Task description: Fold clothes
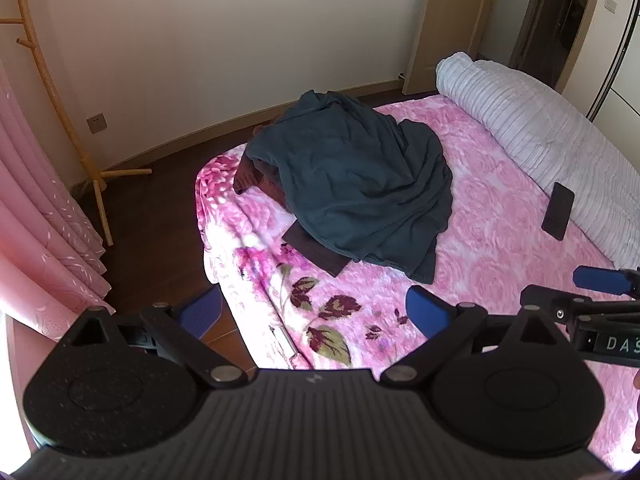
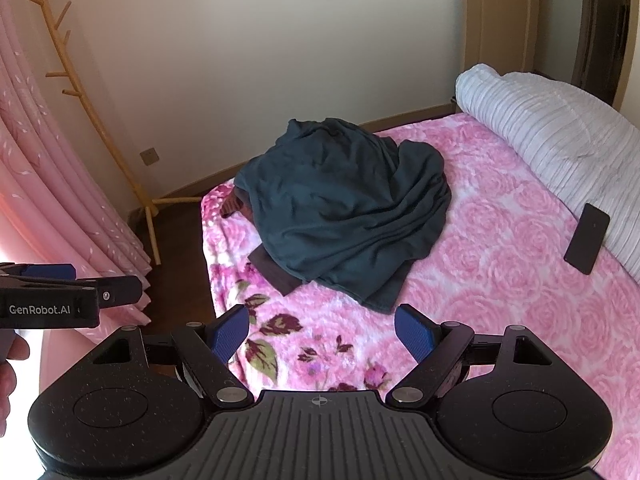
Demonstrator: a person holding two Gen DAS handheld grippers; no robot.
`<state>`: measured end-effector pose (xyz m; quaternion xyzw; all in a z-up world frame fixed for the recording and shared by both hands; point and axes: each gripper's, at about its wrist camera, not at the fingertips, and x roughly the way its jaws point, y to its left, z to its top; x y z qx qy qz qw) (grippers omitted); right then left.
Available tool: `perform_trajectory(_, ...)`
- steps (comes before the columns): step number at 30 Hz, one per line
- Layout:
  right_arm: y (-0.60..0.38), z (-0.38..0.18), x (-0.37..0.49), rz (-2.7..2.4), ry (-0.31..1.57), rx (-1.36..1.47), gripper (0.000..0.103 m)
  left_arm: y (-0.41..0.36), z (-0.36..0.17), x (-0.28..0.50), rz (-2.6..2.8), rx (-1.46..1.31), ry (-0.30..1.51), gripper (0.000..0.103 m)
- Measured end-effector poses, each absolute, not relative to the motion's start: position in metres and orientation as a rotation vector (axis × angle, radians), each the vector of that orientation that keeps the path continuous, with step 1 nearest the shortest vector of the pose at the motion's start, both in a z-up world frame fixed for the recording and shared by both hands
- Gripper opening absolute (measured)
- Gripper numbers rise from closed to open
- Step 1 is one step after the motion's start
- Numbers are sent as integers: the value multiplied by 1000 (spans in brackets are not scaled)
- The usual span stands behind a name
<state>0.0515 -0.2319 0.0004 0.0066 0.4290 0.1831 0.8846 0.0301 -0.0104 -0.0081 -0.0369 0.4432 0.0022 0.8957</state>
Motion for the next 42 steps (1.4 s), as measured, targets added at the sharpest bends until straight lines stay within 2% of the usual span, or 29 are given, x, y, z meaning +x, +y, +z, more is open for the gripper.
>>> perform_trajectory(42, -213, -5, 31, 349, 933, -23, 83, 1, -19, 22, -4, -45, 962, 97)
